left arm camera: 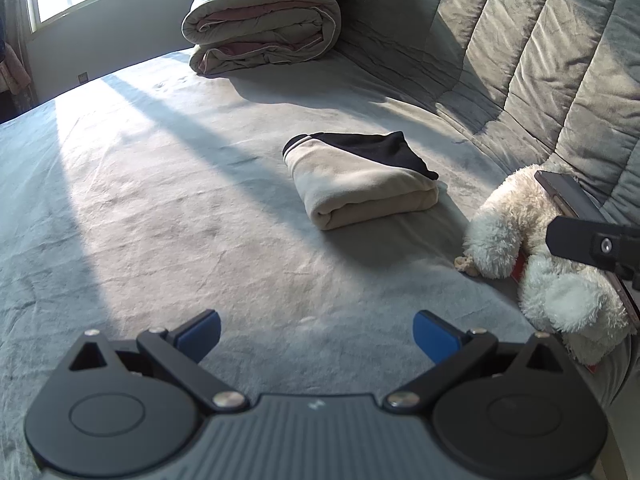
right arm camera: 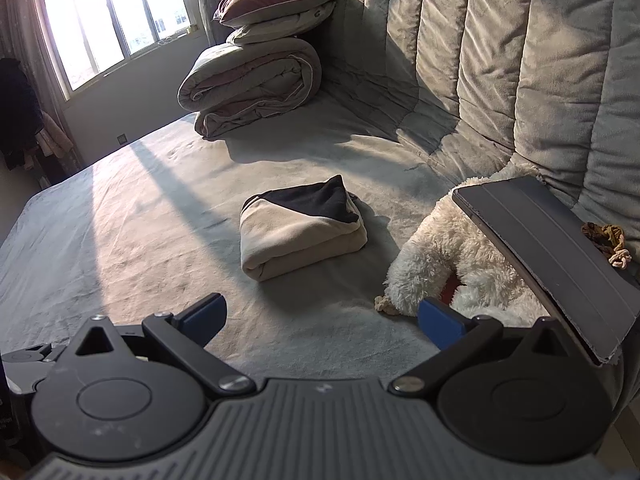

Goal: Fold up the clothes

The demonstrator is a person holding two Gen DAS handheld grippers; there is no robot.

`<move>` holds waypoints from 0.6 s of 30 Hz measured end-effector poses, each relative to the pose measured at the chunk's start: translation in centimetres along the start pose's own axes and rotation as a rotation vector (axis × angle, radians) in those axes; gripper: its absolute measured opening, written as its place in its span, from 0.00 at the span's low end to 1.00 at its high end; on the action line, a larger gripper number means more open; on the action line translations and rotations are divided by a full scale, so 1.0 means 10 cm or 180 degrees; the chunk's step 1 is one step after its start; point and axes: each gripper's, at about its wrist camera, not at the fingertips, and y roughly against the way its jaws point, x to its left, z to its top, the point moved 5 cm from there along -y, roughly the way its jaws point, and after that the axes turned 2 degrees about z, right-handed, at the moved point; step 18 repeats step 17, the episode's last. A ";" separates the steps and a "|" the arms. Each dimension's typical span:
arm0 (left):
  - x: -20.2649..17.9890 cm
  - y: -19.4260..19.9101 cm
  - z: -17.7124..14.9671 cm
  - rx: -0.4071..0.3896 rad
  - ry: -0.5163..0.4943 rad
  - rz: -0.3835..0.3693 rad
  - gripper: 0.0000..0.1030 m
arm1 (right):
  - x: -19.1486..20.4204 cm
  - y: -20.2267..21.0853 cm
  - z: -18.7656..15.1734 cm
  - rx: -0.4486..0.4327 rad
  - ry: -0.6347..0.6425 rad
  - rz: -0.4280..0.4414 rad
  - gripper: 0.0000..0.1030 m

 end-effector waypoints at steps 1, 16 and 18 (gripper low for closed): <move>0.01 0.00 0.00 0.0002 0.0004 0.0003 0.99 | 0.01 0.00 0.00 0.0001 0.0005 0.0001 1.00; 0.15 0.10 -0.02 -0.0031 0.0037 0.0001 0.99 | 0.22 -0.03 0.02 -0.0015 0.0055 0.0078 1.00; 0.16 0.11 -0.03 -0.0038 0.0037 0.0002 0.99 | 0.24 -0.03 0.02 -0.0017 0.0063 0.0088 1.00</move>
